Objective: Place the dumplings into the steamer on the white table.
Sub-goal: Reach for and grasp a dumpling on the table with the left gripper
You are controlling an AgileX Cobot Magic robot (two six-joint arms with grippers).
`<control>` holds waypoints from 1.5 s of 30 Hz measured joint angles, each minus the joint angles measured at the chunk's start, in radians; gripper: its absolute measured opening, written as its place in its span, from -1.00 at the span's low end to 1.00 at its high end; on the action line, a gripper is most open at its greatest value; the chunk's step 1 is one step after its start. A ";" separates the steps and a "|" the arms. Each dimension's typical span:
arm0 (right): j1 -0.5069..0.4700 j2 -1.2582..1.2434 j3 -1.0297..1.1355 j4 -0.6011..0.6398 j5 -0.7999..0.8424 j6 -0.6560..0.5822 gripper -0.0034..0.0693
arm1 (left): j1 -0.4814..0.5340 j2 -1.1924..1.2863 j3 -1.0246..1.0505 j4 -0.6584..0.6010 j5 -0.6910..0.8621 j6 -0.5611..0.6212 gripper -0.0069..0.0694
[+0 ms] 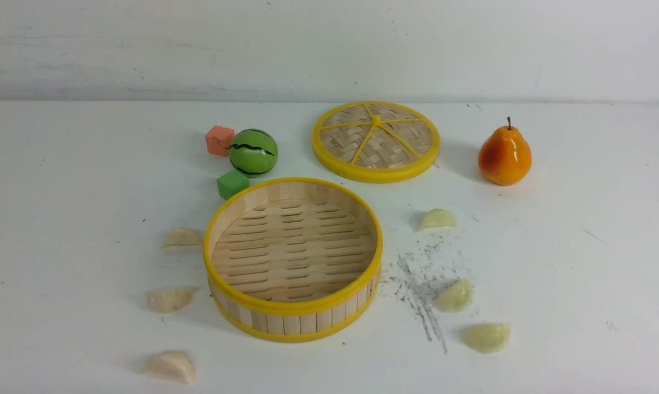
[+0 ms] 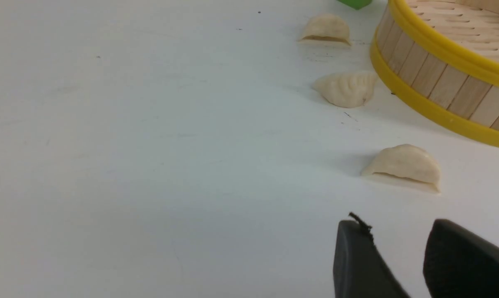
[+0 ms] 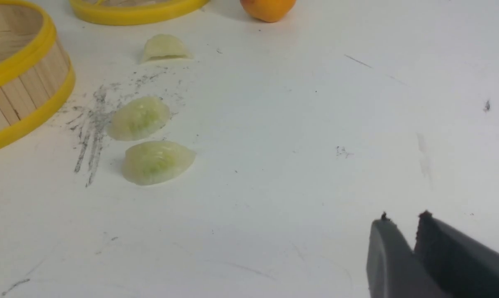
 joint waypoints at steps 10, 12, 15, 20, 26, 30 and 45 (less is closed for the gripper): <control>0.000 0.000 0.009 -0.012 -0.273 0.000 -0.58 | 0.000 0.000 0.004 0.032 -0.216 0.002 -0.20; 0.000 0.000 0.009 -0.018 -0.361 0.000 -0.58 | 0.000 0.000 0.004 0.040 -0.276 0.002 -0.20; 0.000 0.000 0.009 -0.018 -0.585 0.000 -0.56 | 0.000 0.000 0.004 0.048 -0.436 0.002 -0.20; 0.000 0.000 0.009 -0.018 -0.932 0.066 -0.54 | 0.000 0.000 0.004 0.053 -0.647 0.001 -0.20; 0.000 0.000 0.009 -0.027 -1.125 0.279 -0.53 | 0.000 0.000 0.004 0.056 -0.839 -0.223 -0.20; 0.000 0.000 -0.029 -0.070 -1.075 0.445 -0.58 | 0.000 0.000 0.004 0.055 -0.875 -0.519 -0.22; 0.000 0.263 -0.488 -0.168 -0.182 0.228 -0.94 | 0.000 0.392 -0.606 0.188 -0.231 -0.577 -0.86</control>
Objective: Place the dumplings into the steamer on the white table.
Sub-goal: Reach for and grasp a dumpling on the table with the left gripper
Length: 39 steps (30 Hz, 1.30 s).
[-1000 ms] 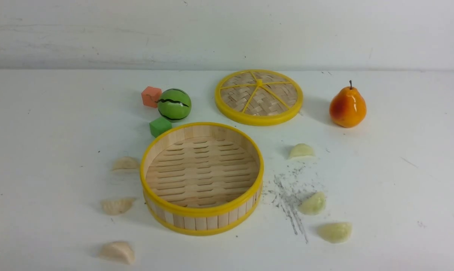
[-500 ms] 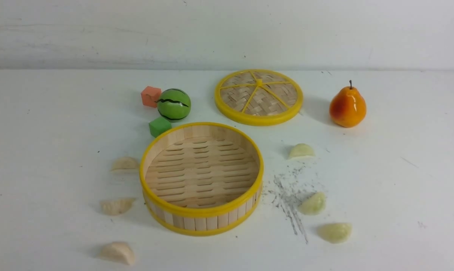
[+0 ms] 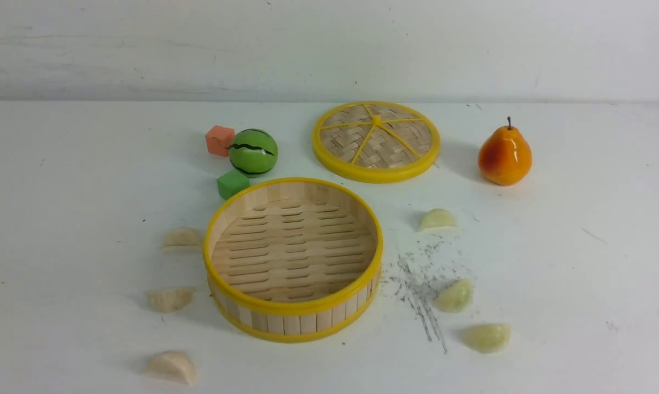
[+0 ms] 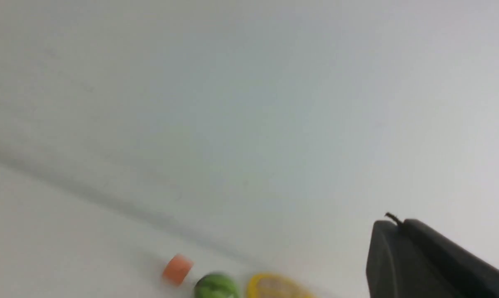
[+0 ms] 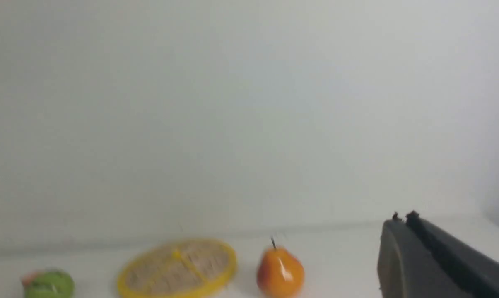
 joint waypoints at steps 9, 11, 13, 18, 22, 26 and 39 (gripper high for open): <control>0.000 0.343 -0.006 0.116 0.479 -0.084 -0.93 | 0.000 0.359 -0.009 -0.366 0.375 0.161 -0.86; 0.000 0.412 -0.006 0.174 0.526 -0.158 -0.93 | 0.000 0.426 -0.009 -0.501 0.439 0.308 -0.86; 0.000 0.480 -0.006 0.247 0.529 -0.248 -0.93 | 0.000 0.510 -0.009 -0.647 0.502 0.485 -0.86; 0.000 0.589 -0.006 0.477 0.472 -0.462 -0.92 | -0.001 0.718 -0.009 -0.895 0.594 0.761 -0.86; 0.000 0.633 -0.008 0.632 0.457 -0.623 -0.92 | -0.002 0.837 -0.009 -0.928 0.585 0.809 -0.86; 0.000 0.653 -0.008 0.740 0.462 -0.727 -0.91 | -0.003 0.896 -0.009 -0.868 0.525 0.775 -0.86; 0.000 0.655 -0.008 0.823 0.468 -0.813 -0.90 | -0.003 0.958 -0.094 -0.500 0.483 0.518 -0.71</control>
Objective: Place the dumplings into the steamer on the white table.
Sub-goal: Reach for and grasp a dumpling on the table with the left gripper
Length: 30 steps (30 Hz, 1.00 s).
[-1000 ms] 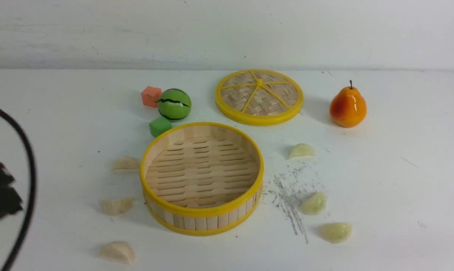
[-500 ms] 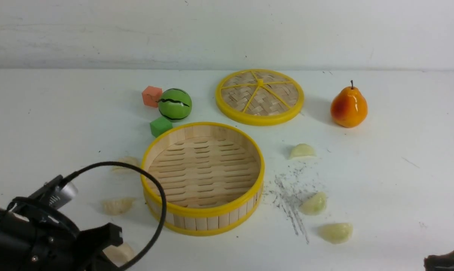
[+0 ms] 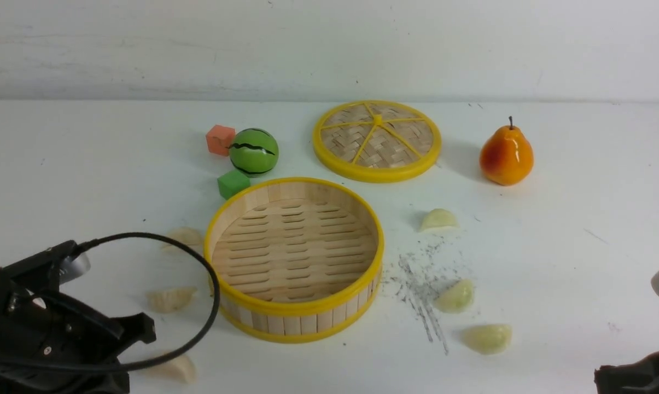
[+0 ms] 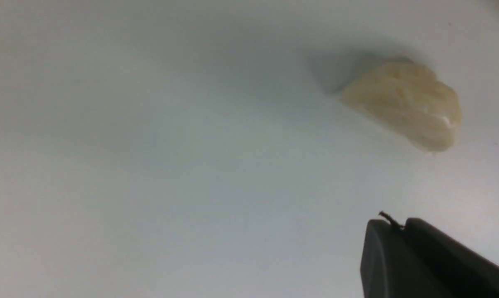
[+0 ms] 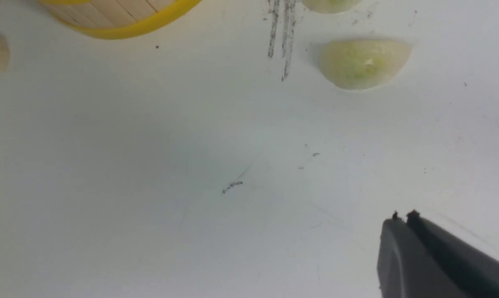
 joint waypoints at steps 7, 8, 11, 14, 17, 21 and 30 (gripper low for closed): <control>0.000 0.000 0.000 0.000 -0.001 0.000 -0.90 | -0.125 0.000 -0.054 0.139 0.078 -0.085 -0.66; 0.000 0.000 0.000 0.000 -0.001 0.000 -0.90 | -0.177 0.000 -0.058 0.165 0.096 -0.104 -0.66; 0.000 0.000 0.000 0.000 -0.004 -0.001 -0.90 | -0.304 0.002 -0.062 0.235 0.118 -0.168 -0.64; 0.000 0.000 0.000 0.000 -0.005 -0.005 -0.89 | -0.402 0.025 -0.062 0.348 0.072 -0.319 -0.61; 0.000 0.000 0.000 0.000 -0.005 -0.008 -0.88 | -0.411 0.054 -0.062 0.450 -0.025 -0.503 -0.55; 0.000 0.000 0.000 0.003 -0.005 -0.008 -0.88 | -0.411 0.099 -0.062 0.555 -0.093 -0.720 -0.24; 0.000 0.000 0.000 0.028 -0.001 -0.009 -0.87 | -0.411 0.233 -0.063 0.705 -0.150 -1.050 0.73</control>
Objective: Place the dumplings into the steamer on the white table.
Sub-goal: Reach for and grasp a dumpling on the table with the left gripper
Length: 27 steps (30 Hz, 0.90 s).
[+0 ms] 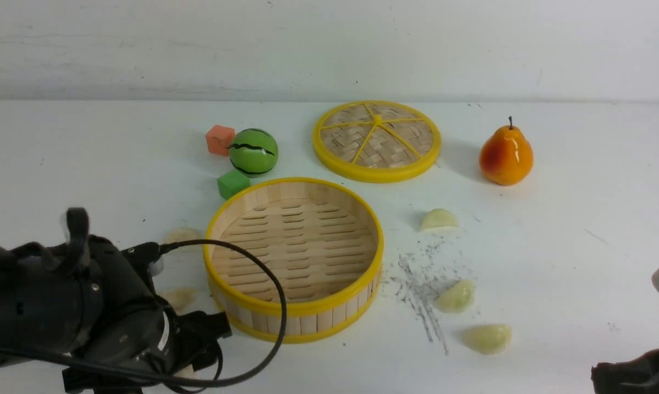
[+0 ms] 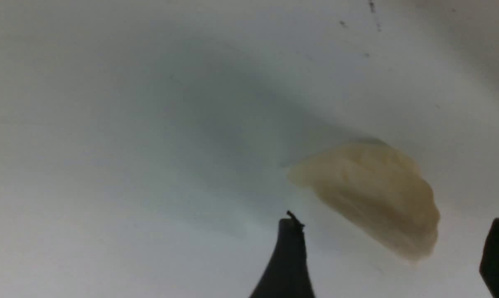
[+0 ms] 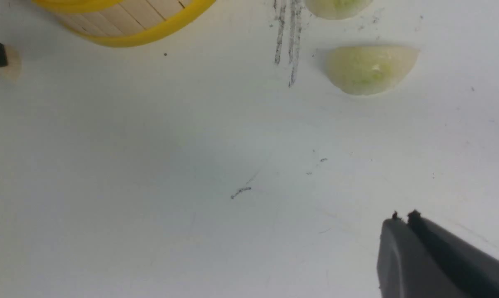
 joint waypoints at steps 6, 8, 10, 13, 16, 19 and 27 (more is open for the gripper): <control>0.000 0.000 0.000 0.004 0.000 0.000 -0.85 | 0.000 0.059 -0.020 0.037 -0.053 -0.085 0.69; 0.000 0.000 0.000 0.005 0.000 0.000 -0.84 | 0.000 0.068 -0.034 0.043 -0.050 -0.090 0.61; 0.000 0.000 0.000 0.006 0.000 0.000 -0.84 | 0.000 0.074 -0.044 0.059 -0.041 -0.092 0.44; 0.000 0.000 0.000 0.006 0.000 0.000 -0.84 | 0.000 0.075 -0.048 0.092 -0.020 -0.069 0.12; 0.000 0.000 0.000 0.006 0.000 -0.001 -0.84 | 0.000 0.075 -0.050 0.115 0.003 -0.025 -0.23; 0.000 0.000 0.000 0.006 0.000 -0.002 -0.84 | 0.000 0.075 -0.050 0.130 0.017 -0.004 -0.28; 0.000 0.000 0.000 0.009 0.000 -0.002 -0.84 | 0.000 0.039 -0.066 0.061 0.062 0.166 -0.28</control>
